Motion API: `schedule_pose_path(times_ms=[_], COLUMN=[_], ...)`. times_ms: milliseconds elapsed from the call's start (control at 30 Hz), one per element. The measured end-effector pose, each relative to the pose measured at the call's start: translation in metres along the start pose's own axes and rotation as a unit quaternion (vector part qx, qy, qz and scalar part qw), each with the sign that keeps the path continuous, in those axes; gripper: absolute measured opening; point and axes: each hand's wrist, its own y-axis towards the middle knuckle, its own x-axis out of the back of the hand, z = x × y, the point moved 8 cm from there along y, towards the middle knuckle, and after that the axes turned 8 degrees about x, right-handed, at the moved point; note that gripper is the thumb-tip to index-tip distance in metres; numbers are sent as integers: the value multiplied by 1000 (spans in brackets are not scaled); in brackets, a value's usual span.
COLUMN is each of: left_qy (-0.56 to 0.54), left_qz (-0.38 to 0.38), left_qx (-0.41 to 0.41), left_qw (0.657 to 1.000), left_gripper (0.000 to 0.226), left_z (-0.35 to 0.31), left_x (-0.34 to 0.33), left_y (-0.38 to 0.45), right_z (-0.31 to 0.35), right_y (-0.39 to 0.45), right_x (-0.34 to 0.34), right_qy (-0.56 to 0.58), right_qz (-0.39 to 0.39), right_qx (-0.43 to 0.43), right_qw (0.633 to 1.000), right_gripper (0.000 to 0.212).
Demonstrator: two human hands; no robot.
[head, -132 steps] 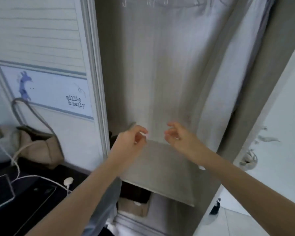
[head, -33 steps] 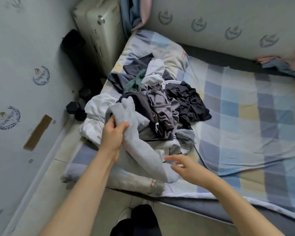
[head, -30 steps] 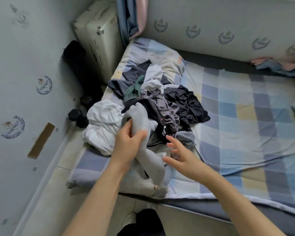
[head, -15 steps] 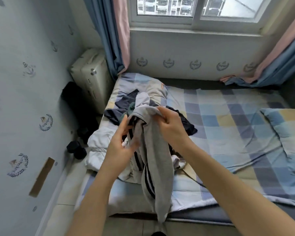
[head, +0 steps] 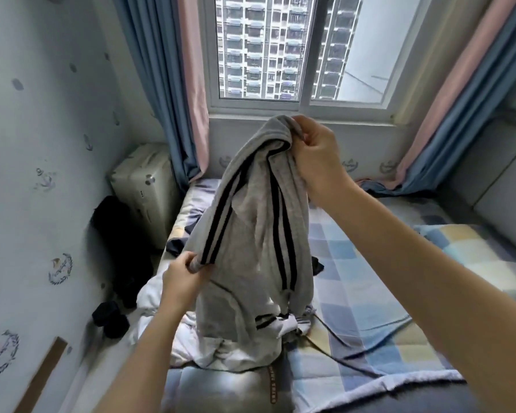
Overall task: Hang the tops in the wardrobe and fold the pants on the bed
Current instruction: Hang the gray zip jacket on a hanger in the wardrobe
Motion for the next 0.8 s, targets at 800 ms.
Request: schedule_pose_path(times_ms=[800], left_qy=[-351], left_qz=[179], left_qx=[-317], left_qw=[863], left_gripper=[14], left_z=[-312], left_x=[7], left_y=[-159], right_z=[5], right_y=[-124], right_x=[224], right_qy=[-368], right_qz=[-124], right_qx=[-204], right_qw=[899], right_gripper=[17])
